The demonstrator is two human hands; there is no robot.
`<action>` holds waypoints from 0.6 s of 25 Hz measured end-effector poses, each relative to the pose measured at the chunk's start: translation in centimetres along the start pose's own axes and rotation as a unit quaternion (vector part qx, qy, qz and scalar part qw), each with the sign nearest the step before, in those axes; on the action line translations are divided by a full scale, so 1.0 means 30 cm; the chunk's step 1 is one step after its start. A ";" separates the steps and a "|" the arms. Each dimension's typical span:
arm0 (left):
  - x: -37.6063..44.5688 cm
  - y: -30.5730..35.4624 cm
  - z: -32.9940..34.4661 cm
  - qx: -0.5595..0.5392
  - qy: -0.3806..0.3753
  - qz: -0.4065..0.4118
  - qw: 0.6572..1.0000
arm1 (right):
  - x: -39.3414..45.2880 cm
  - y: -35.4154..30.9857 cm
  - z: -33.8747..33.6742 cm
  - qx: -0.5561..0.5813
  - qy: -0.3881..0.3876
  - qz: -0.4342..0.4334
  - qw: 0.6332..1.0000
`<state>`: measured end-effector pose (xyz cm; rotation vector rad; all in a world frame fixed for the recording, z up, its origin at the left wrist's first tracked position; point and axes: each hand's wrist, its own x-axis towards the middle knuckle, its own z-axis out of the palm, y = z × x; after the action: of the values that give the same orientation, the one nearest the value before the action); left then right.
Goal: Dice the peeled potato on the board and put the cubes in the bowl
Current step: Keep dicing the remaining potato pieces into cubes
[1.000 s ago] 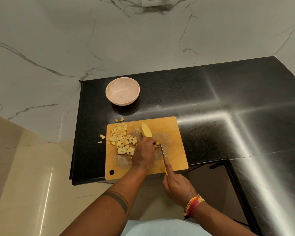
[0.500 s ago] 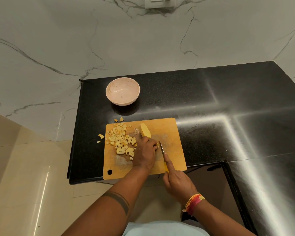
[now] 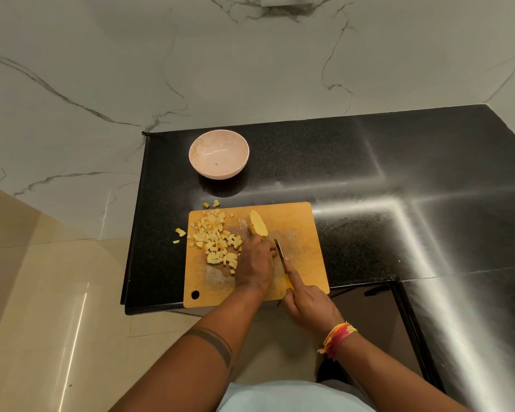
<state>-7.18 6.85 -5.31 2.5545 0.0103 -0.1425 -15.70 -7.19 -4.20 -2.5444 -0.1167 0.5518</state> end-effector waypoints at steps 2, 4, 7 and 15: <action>-0.002 0.001 0.001 0.000 0.003 0.000 1.000 | 0.015 -0.003 -0.008 -0.004 -0.013 -0.005 1.000; -0.003 0.004 -0.001 0.005 0.005 0.001 1.000 | 0.021 -0.008 -0.016 -0.012 -0.018 -0.005 1.000; -0.006 0.006 0.002 0.020 0.012 -0.002 1.000 | -0.004 -0.014 -0.016 -0.012 -0.026 -0.001 1.000; -0.006 0.004 0.004 0.010 0.012 -0.007 1.000 | -0.121 0.025 0.003 -0.031 -0.036 -0.013 0.999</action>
<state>-7.38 6.69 -5.31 2.5756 0.0350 -0.1178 -19.07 -8.47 -3.35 -2.5794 -0.1956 0.6382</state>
